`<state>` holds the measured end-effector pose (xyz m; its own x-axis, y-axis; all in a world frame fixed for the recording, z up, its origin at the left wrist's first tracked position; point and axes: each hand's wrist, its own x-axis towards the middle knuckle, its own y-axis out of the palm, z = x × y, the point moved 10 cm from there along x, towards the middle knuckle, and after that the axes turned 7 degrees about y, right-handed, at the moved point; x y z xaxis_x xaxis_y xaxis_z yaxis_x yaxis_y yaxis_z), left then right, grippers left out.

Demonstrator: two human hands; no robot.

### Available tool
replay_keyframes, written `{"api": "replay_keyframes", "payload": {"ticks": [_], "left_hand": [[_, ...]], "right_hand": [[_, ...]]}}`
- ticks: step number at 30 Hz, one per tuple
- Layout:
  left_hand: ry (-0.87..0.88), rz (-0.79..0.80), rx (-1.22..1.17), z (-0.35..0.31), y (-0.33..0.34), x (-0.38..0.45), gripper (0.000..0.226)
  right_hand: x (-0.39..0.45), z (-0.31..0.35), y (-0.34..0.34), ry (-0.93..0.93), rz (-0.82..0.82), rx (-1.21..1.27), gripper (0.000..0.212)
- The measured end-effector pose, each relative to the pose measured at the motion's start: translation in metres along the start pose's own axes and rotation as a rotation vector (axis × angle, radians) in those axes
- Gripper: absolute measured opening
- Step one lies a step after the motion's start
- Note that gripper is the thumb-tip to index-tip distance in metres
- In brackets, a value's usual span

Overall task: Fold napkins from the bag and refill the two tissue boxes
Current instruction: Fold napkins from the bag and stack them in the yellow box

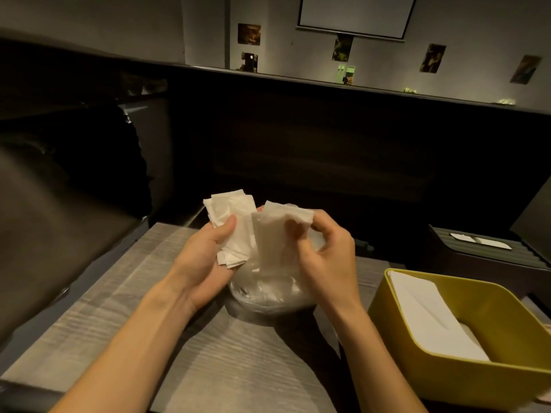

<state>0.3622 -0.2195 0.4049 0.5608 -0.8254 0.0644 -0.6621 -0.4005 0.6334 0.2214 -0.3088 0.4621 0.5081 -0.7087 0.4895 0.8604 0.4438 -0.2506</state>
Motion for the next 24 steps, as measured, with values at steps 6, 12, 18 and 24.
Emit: {"api": "replay_keyframes", "payload": {"ticks": [6,12,18,24], "left_hand": [[0.089,-0.008,-0.053,-0.015,-0.006,0.003,0.039],[0.058,-0.037,-0.027,-0.012,-0.010,0.003,0.039],[0.018,-0.093,0.141,0.004,-0.013,0.003,0.031],[-0.028,-0.083,0.119,0.009,-0.009,-0.002,0.029]], "right_hand": [[-0.005,0.006,0.014,-0.104,0.127,-0.264,0.017],[-0.001,0.003,0.008,-0.010,0.097,-0.027,0.016],[-0.003,0.012,-0.016,0.060,-0.065,0.341,0.020],[0.002,-0.006,-0.024,0.241,-0.075,0.705,0.029]]}}
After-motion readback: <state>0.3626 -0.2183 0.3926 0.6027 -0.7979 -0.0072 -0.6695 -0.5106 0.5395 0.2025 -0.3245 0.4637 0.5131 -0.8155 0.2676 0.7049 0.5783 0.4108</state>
